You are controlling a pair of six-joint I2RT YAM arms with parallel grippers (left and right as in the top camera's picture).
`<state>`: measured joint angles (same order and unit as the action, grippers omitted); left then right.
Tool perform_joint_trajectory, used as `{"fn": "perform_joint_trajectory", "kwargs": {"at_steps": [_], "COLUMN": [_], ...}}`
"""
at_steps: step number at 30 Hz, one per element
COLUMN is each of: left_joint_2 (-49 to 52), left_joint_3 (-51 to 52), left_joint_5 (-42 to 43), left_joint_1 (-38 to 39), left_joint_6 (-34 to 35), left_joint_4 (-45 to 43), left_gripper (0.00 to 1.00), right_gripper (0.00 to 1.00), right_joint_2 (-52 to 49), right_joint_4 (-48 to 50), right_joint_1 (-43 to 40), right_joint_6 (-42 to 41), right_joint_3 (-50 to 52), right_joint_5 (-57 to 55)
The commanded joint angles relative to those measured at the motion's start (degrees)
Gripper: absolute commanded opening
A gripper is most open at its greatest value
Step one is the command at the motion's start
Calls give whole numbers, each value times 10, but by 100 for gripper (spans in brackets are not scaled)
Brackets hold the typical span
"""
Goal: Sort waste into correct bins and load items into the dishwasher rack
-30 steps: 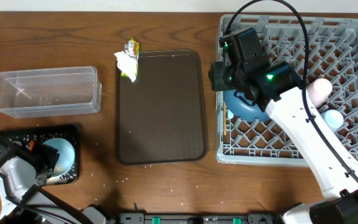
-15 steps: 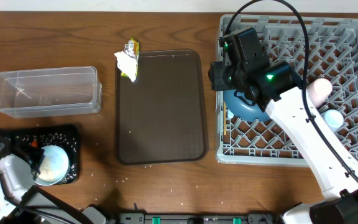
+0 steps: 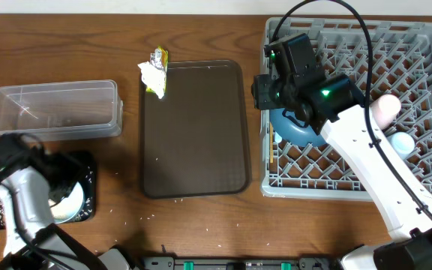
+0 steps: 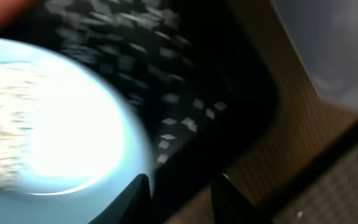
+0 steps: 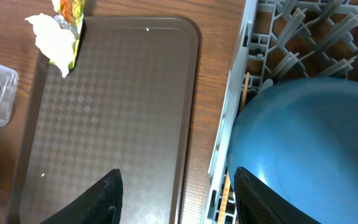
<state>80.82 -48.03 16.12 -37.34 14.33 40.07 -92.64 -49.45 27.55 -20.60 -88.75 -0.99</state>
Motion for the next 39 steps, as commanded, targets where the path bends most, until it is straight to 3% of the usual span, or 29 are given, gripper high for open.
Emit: {"fn": "perform_joint_trajectory", "kwargs": {"at_steps": [1, 6, 16, 20, 35, 39], "left_joint_2": [5, 5, 5, 5, 86, 109], "left_joint_3": [-7, -6, -6, -5, 20, 20], "left_joint_5": [-53, -133, -143, -197, -196, -196], "left_joint_1": [44, 72, 72, 71, 72, 71], "left_joint_6": [-15, 12, 14, 23, 36, 36], "left_joint_4": [3, 15, 18, 24, -31, -46], "left_gripper": [36, 37, 37, 37, 37, 23], "right_gripper": [54, 54, 55, 56, 55, 56], "right_joint_2": [-2, -2, -2, -2, -2, -2], "right_joint_4": [-1, -1, 0, 0, 4, 3], "right_joint_1": [-4, -4, -4, -4, -4, -4], "right_joint_6": [-6, -6, -6, -6, -6, -6], "right_joint_3": [-2, -2, -2, -2, -2, -2], "right_joint_5": [0, 0, -1, 0, 0, 0]}}
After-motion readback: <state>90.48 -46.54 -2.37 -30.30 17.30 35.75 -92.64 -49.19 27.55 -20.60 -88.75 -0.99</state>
